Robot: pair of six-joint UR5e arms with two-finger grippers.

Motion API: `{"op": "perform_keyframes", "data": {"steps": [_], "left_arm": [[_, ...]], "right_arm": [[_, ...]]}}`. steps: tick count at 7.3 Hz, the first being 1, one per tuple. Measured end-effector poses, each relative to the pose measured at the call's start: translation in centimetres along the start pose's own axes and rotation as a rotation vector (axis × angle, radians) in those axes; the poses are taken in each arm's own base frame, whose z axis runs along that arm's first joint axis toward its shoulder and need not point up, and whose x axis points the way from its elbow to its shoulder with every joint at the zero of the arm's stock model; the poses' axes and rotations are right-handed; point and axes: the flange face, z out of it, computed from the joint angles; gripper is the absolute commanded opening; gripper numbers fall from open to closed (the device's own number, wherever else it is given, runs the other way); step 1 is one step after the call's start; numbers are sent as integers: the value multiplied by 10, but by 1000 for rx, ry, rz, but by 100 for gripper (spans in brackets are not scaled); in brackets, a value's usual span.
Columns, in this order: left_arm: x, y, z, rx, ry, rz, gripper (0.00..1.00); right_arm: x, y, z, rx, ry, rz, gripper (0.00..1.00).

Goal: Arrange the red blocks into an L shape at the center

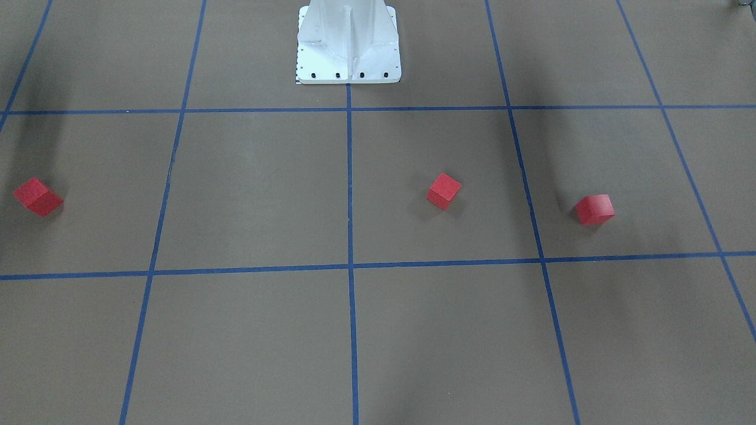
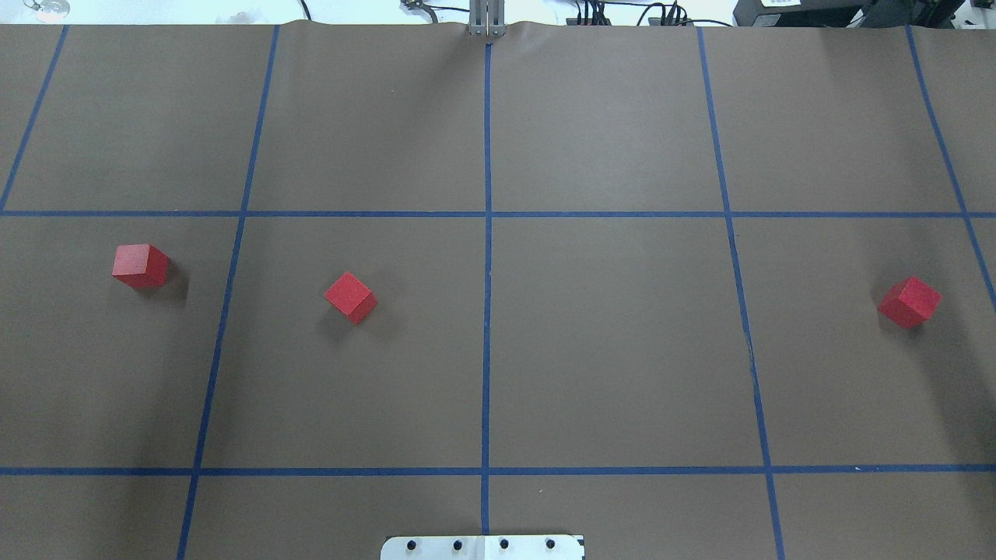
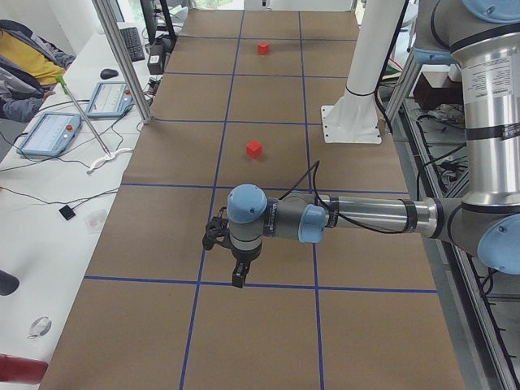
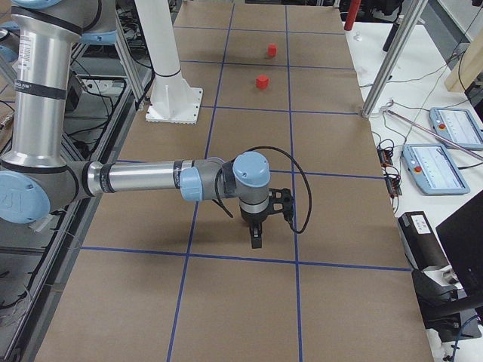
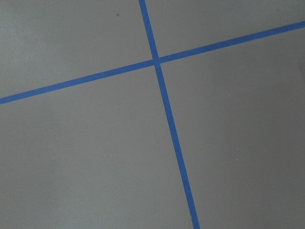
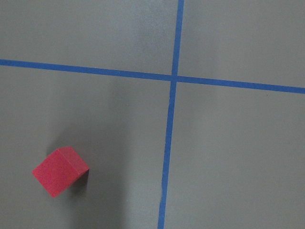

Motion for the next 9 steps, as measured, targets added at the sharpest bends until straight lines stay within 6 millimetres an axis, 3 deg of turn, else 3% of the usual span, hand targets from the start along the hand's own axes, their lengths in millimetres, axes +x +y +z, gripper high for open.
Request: {"op": "perform_keyframes", "data": {"steps": [4, 6, 7, 9], "left_arm": [[4, -2, -4, 22, -4, 14, 100], [7, -9, -8, 47, -5, 36, 100], [9, -16, -11, 78, -8, 65, 100], [20, -56, -29, 180, -20, 158, 100]], "right_arm": [[-2, -2, -2, 5, -1, -5, 99], [-9, -12, -9, 38, 0, -31, 99], [-15, -22, -16, 85, -1, -71, 99], [-22, -30, -22, 149, -16, -122, 99]]}}
